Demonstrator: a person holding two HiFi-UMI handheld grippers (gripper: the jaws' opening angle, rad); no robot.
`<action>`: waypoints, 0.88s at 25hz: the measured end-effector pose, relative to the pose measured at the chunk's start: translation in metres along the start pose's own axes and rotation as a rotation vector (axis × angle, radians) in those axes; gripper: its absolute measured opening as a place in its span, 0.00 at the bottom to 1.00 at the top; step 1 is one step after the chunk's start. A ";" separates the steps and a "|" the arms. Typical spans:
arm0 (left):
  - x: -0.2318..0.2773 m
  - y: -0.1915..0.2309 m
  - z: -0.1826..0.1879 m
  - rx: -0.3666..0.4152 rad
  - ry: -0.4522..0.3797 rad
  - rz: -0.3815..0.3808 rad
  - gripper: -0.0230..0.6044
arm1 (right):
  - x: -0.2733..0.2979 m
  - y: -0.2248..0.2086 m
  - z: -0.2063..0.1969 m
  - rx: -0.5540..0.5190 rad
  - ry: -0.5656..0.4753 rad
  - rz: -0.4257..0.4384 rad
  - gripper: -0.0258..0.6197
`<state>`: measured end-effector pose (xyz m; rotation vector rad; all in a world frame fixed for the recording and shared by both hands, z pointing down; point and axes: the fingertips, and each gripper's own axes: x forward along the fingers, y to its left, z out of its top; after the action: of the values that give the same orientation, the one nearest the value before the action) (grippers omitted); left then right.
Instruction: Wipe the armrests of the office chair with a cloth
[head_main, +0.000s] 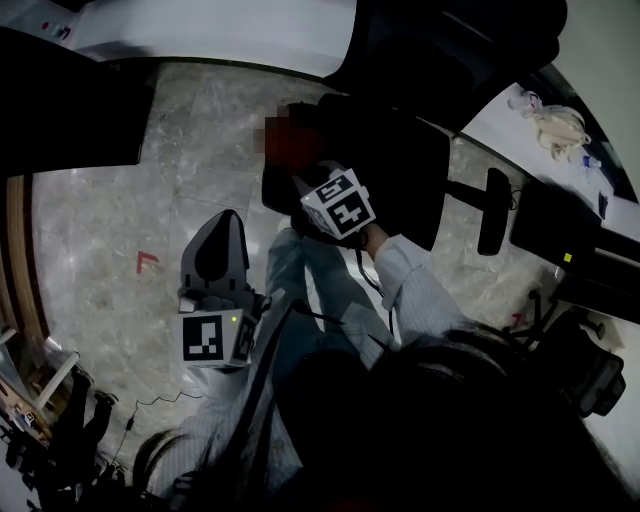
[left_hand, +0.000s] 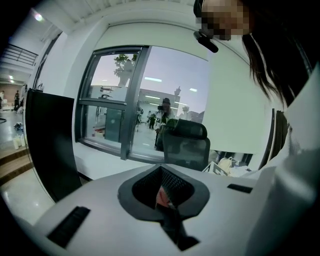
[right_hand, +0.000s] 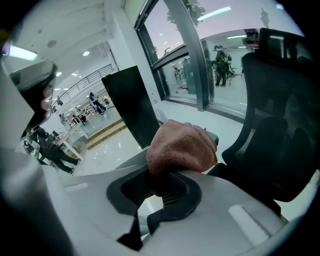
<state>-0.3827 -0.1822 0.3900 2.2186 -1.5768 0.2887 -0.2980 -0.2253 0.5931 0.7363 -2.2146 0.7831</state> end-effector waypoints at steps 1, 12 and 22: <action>0.000 -0.001 0.001 0.002 -0.003 -0.005 0.04 | -0.005 0.015 -0.009 -0.009 0.010 0.026 0.08; 0.001 0.001 0.002 -0.009 -0.004 -0.003 0.04 | -0.019 0.040 -0.039 -0.022 0.010 0.088 0.08; -0.010 0.021 -0.011 -0.012 0.028 0.040 0.04 | 0.021 -0.133 0.061 0.144 -0.072 -0.247 0.08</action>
<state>-0.4052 -0.1753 0.4003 2.1664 -1.6056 0.3199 -0.2456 -0.3617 0.6147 1.1010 -2.0925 0.8066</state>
